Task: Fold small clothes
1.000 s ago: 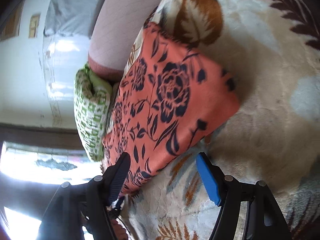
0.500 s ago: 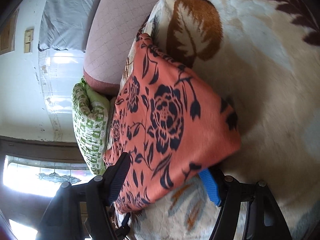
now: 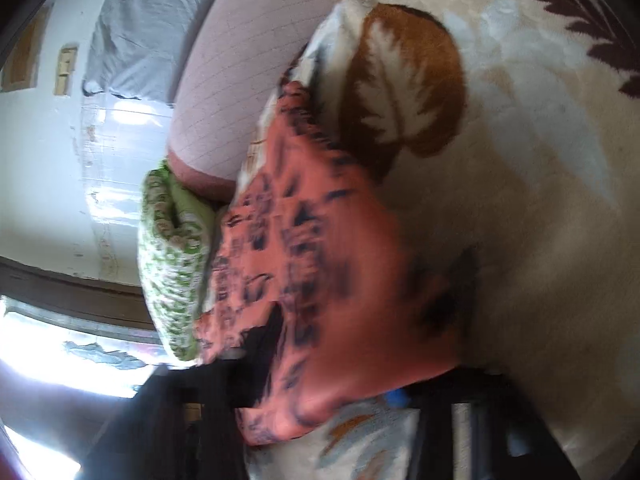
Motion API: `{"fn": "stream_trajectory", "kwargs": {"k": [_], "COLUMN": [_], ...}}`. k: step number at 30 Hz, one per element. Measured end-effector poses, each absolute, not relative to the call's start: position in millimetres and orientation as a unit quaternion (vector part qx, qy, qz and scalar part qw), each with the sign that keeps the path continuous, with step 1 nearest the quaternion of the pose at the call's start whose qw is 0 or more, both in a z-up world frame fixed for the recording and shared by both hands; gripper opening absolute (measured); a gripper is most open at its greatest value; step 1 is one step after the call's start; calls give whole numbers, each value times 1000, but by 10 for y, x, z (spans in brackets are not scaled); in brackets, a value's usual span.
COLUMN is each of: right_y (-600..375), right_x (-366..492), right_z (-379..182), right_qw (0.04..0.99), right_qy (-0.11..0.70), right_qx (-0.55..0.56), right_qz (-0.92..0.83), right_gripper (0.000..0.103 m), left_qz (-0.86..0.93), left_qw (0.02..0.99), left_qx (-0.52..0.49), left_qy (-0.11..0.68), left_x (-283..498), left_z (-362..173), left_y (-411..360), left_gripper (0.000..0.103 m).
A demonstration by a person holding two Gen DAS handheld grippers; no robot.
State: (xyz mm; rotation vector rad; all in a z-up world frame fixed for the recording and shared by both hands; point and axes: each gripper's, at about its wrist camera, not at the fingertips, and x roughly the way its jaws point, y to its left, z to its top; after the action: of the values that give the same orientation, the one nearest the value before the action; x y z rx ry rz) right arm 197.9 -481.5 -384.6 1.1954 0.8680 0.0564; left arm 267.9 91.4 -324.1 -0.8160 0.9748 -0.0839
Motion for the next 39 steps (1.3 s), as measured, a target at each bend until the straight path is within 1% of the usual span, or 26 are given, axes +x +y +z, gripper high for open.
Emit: {"fn": "stream_trajectory", "kwargs": {"k": [4, 6, 8, 11, 13, 17, 19, 24, 30, 33, 36, 37, 38, 39], "right_y": [-4829, -4791, -4735, -4642, -4566, -4512, -4492, -4483, -4544, -4570, -4695, -4744, -4779, -4797], "right_x": [1959, 1947, 1937, 1920, 1904, 1810, 1724, 1420, 989, 720, 560, 579, 598, 625], "right_z": [-3866, -3815, -3719, -3547, -3420, -3261, -3197, -3074, -2890, -2891, -3010, -3120, -3204, -3297], "right_qw": [735, 752, 773, 802, 820, 835, 840, 845, 854, 851, 833, 817, 803, 787], "right_qy": [388, 386, 383, 378, 373, 365, 365, 360, 353, 354, 374, 393, 408, 424], "right_qx": [555, 534, 504, 462, 434, 413, 401, 395, 382, 385, 406, 420, 430, 443], "right_qz": [30, 27, 20, 10, 5, 5, 4, -5, -23, -34, -44, -48, -51, -60], "right_gripper": [32, 32, 27, 24, 22, 21, 21, 21, 21, 21, 21, 21, 24, 25], "left_qz": [-41, -44, -51, -62, -66, -71, -75, -96, -115, -120, -108, -92, -76, -64], "left_qw": [803, 808, 812, 813, 815, 822, 826, 822, 826, 826, 834, 833, 831, 833], "left_qx": [-390, -384, -378, -379, -376, -364, -357, -351, -329, -323, -279, -258, -249, -241], "left_qy": [449, 445, 442, 438, 436, 432, 430, 438, 443, 446, 464, 482, 491, 493], "left_x": [2656, 2639, 2643, 2637, 2605, 2507, 2425, 2167, 1859, 1642, 1457, 1444, 1441, 1452], "left_z": [-3270, -3255, -3230, -3200, -3156, -3051, -3005, -2981, -2909, -2901, -2977, -3030, -3072, -3075], "left_y": [943, 941, 939, 958, 970, 986, 1005, 1044, 914, 865, 728, 669, 634, 603], "left_gripper": [26, 22, 20, 18, 16, 11, 10, 9, 9, 9, 10, 12, 18, 20]}}
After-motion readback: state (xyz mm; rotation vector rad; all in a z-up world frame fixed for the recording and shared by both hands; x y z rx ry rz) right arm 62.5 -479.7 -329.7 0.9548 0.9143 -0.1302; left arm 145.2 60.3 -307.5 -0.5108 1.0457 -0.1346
